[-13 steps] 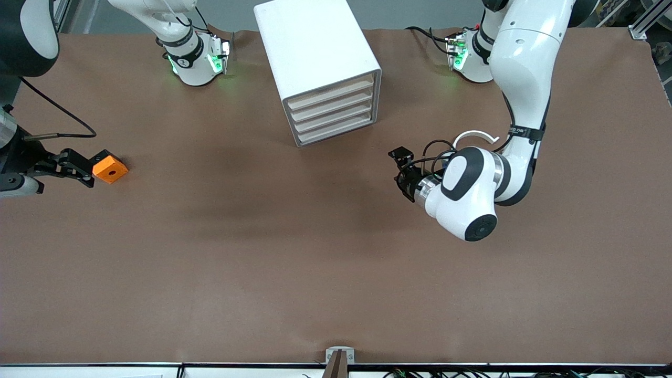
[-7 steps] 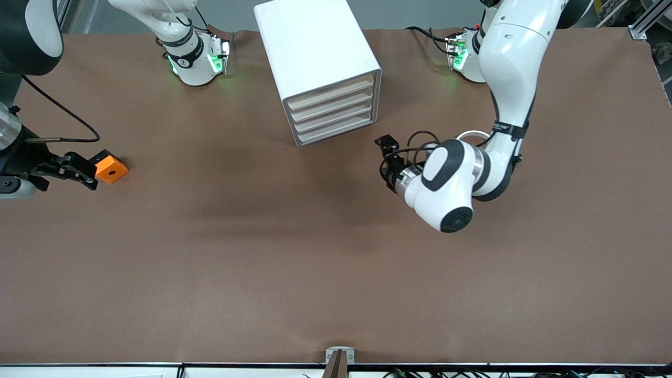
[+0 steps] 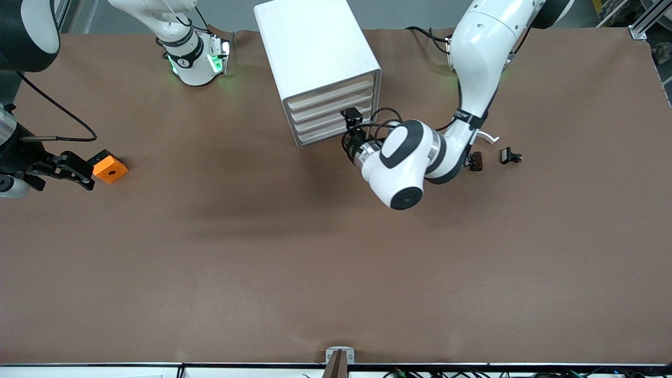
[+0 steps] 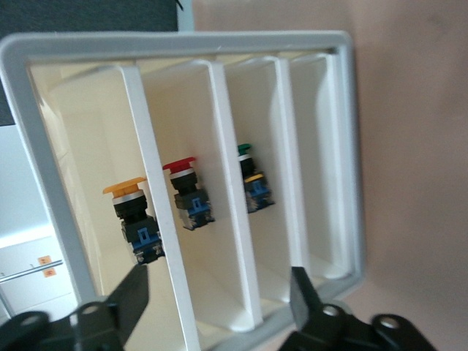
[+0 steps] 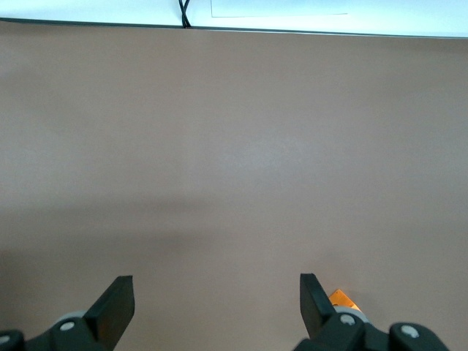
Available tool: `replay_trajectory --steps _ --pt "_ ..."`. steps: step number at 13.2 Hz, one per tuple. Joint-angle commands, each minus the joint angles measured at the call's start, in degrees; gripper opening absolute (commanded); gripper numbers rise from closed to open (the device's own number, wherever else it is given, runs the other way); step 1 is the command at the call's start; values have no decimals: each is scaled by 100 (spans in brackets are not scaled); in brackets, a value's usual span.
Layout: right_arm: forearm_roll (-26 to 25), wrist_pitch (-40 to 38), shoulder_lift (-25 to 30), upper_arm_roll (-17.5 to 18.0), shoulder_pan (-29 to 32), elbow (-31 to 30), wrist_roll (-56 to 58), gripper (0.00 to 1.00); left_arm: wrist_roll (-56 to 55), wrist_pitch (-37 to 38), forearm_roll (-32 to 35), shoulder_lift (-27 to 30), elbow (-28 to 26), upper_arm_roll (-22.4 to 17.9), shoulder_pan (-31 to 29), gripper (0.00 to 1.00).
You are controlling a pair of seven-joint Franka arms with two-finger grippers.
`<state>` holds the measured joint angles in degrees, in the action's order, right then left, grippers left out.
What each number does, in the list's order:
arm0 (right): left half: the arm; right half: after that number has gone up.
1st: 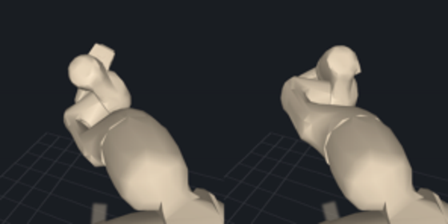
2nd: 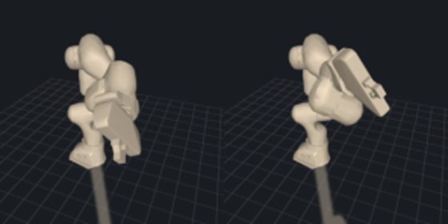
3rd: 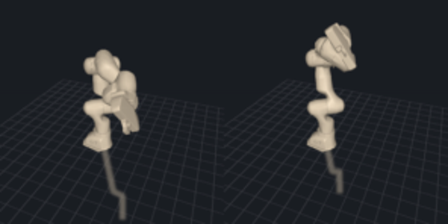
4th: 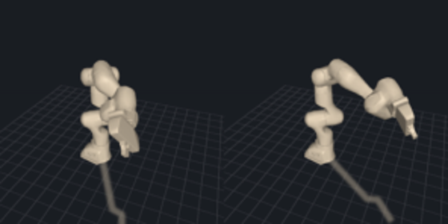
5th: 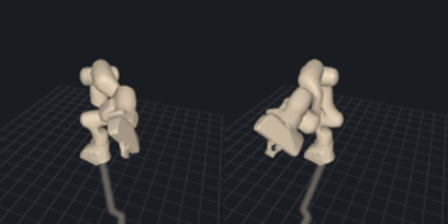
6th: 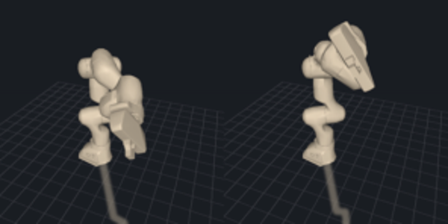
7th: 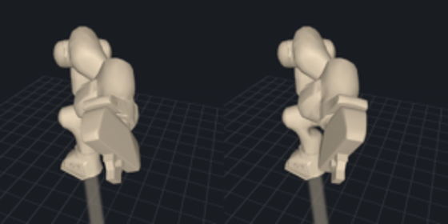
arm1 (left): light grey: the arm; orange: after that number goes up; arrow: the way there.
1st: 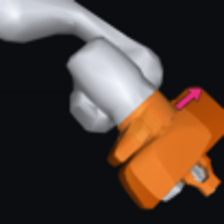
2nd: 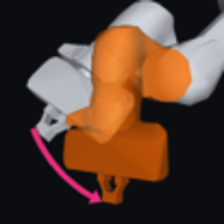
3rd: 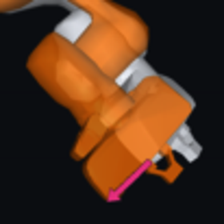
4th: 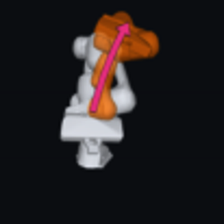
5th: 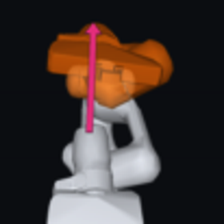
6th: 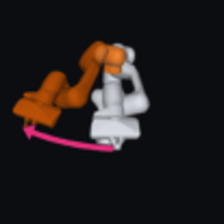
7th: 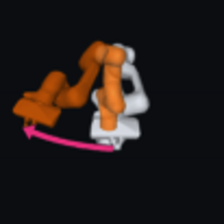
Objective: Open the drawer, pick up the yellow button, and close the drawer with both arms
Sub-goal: 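Grasp the top drawer with the left gripper and pull it open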
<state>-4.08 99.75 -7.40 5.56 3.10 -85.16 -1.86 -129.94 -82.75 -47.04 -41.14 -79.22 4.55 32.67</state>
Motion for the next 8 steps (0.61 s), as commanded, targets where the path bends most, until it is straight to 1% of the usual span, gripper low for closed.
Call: replay_trajectory --steps 1,3,4,5,6,8 --pt "-23 -87 -7 15 -38 61 -122 100 -49 241 -348 -175 -15 -7 134 62" --pt "-14 -122 2 24 -81 52 -130 100 -58 303 -577 -298 -23 80 170 60" --pt "-5 -209 2 24 -99 61 -191 100 -84 339 -578 -316 -32 151 170 60" --pt "4 -219 2 24 -108 61 -192 100 -75 530 -578 -316 -41 212 170 60" --pt "4 -219 2 24 -108 61 -192 100 -84 715 -587 -307 -41 222 170 60" --pt "13 -219 2 24 -108 79 -166 100 -206 822 -595 -307 -41 257 213 59"
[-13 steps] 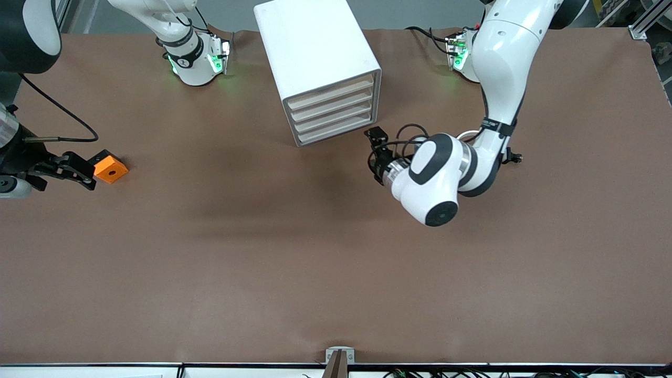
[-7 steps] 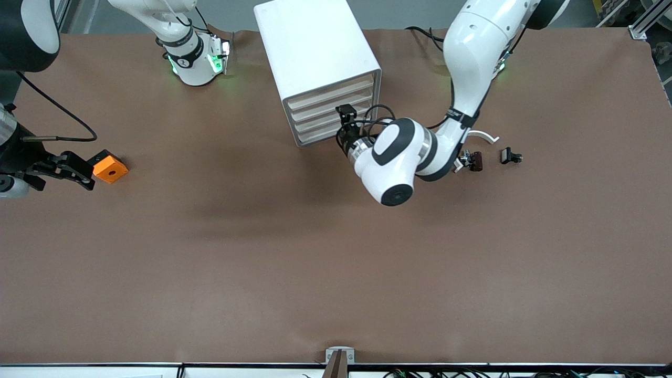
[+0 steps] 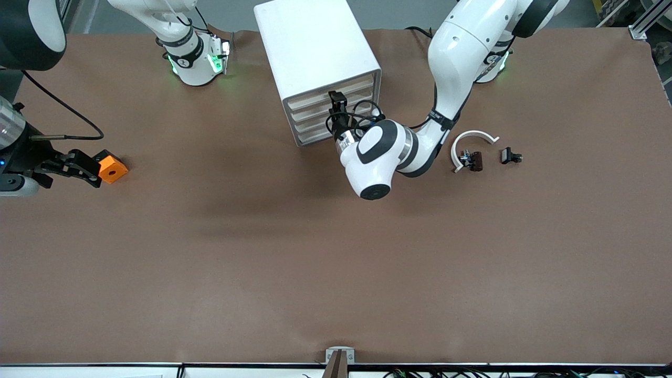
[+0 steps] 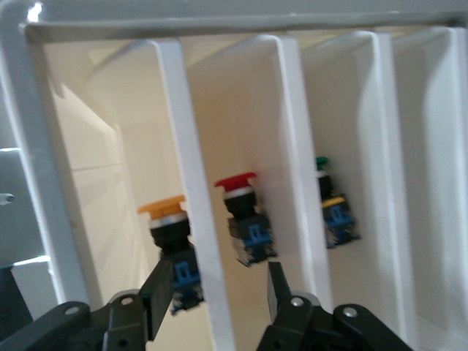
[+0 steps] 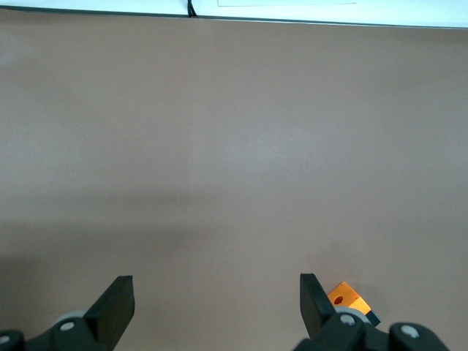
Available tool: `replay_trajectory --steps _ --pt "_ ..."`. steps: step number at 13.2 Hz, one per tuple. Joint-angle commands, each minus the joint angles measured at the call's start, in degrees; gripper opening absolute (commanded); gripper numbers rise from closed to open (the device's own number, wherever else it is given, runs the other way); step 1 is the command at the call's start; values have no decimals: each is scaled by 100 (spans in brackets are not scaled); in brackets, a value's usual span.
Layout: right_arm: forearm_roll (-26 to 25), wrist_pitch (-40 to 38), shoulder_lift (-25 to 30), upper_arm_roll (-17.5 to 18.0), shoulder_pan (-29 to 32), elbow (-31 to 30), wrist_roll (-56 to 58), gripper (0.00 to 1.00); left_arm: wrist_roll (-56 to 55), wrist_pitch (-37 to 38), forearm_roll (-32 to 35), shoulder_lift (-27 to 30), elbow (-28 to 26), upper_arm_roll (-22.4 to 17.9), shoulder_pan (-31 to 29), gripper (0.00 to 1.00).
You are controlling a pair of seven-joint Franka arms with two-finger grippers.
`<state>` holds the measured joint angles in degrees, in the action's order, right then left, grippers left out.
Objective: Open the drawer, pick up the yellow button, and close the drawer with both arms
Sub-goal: 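Grasp the top drawer with the left gripper and pull it open, then reach the right gripper into the open drawer toward the orange button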
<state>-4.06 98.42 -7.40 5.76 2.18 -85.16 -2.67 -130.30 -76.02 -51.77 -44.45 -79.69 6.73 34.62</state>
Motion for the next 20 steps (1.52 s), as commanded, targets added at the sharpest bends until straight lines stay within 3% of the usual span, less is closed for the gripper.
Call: replay_trajectory --steps 1,3,7,15,17,20 --pt "11 -86 -7 -4 -16 79 -49 100 -223 157 -148 16 -2 56 80 52" --pt "2 -86 -7 -4 -16 87 3 100 -241 157 -158 -63 -11 56 63 39" --pt "-7 -121 -7 4 -192 114 74 100 -250 140 -122 -204 24 -23 -25 0" --pt "-130 -463 -138 -13 -1061 131 -92 100 -514 -184 -289 -178 94 -93 -1078 0" --pt "-42 -482 -138 -4 -1246 105 -845 100 -523 -378 -289 -178 112 -93 -1246 0" --pt "-33 -805 -130 4 -2017 105 -2670 100 -540 -440 -289 -169 217 -102 -1317 0"
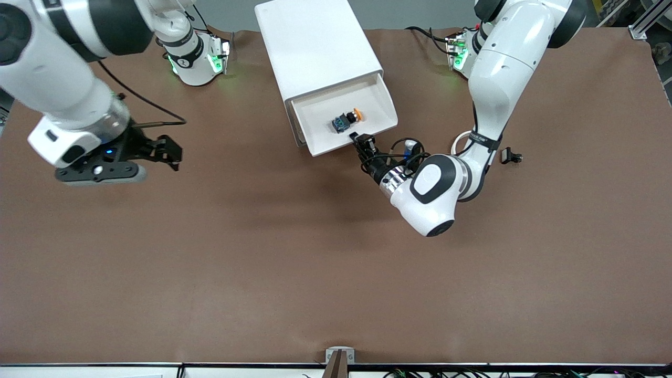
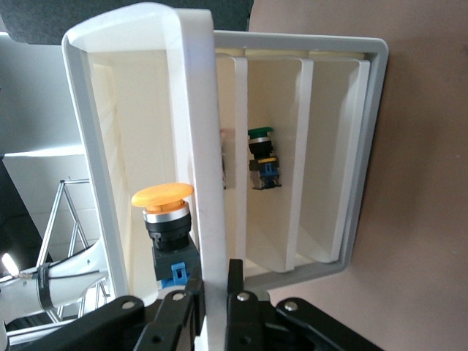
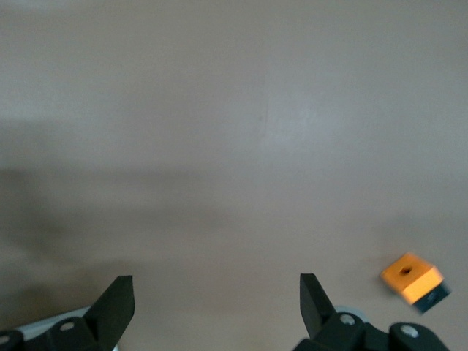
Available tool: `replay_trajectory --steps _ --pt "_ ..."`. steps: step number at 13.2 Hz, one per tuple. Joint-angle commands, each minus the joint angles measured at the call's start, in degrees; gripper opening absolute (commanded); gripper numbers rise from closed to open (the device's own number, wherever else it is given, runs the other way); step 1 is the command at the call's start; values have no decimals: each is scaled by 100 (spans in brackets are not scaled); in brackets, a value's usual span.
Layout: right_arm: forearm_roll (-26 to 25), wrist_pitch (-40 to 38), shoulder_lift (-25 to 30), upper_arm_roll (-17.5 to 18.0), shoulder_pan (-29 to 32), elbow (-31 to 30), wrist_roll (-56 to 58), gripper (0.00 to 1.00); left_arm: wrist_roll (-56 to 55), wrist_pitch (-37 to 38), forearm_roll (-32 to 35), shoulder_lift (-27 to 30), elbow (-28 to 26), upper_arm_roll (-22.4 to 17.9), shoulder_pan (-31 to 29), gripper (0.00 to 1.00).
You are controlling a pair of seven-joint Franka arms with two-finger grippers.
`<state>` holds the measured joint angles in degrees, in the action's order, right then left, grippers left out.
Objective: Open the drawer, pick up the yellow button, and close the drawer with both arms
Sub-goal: 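Reach the right gripper into the open drawer toward the orange button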
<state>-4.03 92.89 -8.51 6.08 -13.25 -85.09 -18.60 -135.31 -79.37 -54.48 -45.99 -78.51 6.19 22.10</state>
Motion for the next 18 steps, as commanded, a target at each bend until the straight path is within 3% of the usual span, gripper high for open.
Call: replay_trajectory --steps 1,2,3,5,7,9,12,14,18 --pt "-37 -323 -19 -27 -824 97 -1841 100 -22 -113 -19 -24 117 -39 -117 12" --pt "-45 -324 -19 -36 -1167 89 -2649 100 4 -113 -19 2 143 -39 -135 61" --pt "-46 -324 -28 -36 -1449 89 -3405 100 -13 -113 16 11 161 -48 -135 100" --pt "-37 -306 -132 -36 -1994 80 -4620 100 -13 -113 34 37 405 -231 -153 100" --pt "-28 -227 -299 -36 -2364 106 -5379 100 92 -122 60 20 679 -661 -144 100" --pt "-37 -53 -501 -36 -2646 115 -6125 100 774 -131 69 37 732 -1214 -92 100" --pt "-11 501 -800 -28 -2910 115 -7015 100 1575 -166 236 29 916 -1734 -92 100" --pt "208 782 -1002 -36 -2972 115 -7235 100 2069 -350 245 3 899 -1893 -92 100" --pt "367 1257 -1284 -27 -2981 124 -7359 100 2570 -359 947 37 908 -1902 -91 100"
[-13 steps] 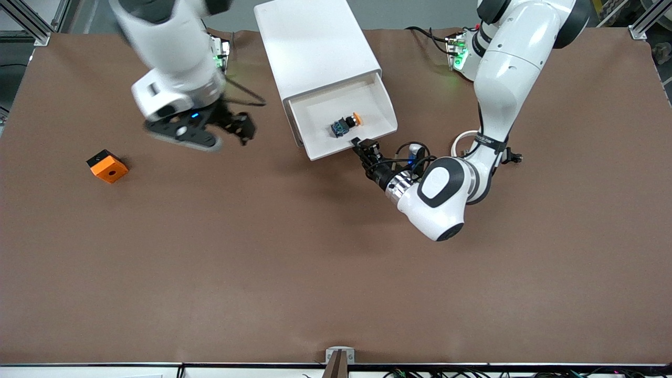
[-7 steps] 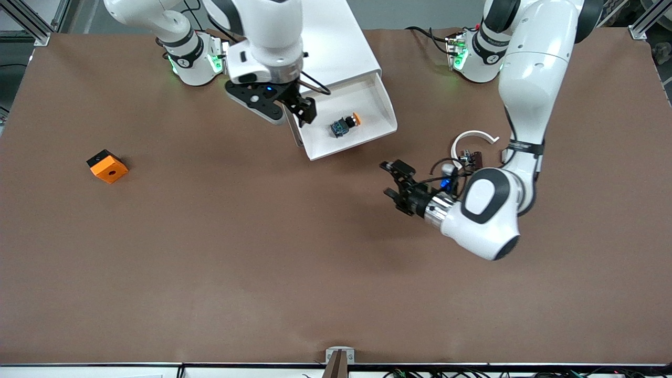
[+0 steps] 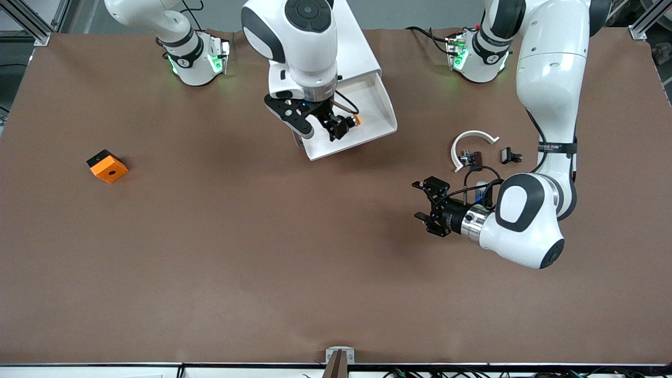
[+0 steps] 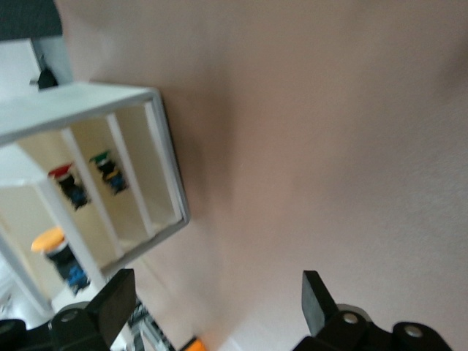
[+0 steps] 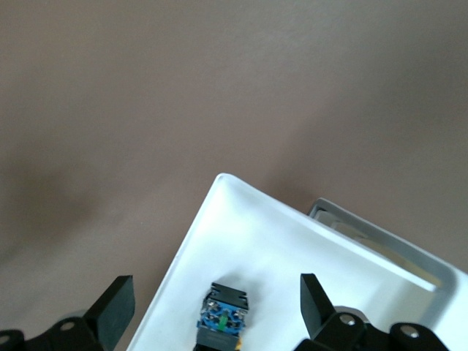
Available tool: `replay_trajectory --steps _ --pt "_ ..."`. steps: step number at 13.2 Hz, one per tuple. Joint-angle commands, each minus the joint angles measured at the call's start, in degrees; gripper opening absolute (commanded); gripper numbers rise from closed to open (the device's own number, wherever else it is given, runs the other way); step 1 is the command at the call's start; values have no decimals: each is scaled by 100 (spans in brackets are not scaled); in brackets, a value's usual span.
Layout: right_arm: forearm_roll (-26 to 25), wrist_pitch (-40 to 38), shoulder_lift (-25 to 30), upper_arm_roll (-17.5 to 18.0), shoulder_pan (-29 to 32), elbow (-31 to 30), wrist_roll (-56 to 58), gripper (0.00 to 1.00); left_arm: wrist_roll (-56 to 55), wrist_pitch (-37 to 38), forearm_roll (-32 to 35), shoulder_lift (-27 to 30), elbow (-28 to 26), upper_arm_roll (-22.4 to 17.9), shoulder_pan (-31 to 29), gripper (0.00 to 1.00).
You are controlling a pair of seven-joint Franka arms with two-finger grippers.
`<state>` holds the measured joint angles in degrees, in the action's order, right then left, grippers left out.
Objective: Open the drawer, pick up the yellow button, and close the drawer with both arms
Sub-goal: 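Reach the right gripper into the open drawer toward the orange button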
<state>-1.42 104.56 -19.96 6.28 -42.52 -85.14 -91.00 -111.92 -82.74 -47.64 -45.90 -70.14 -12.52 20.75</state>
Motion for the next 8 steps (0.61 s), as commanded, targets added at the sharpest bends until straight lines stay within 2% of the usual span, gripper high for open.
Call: replay_trajectory --steps 1,5,8 --pt "272 195 -192 -56 -46 130 -128 100 276 -23 333 46 71 -23 52 100" --pt "537 240 -272 -56 -46 130 -373 100 276 143 956 265 62 65 113 100" --pt "538 179 -298 -56 -194 95 -550 100 398 144 1072 249 62 56 174 100"
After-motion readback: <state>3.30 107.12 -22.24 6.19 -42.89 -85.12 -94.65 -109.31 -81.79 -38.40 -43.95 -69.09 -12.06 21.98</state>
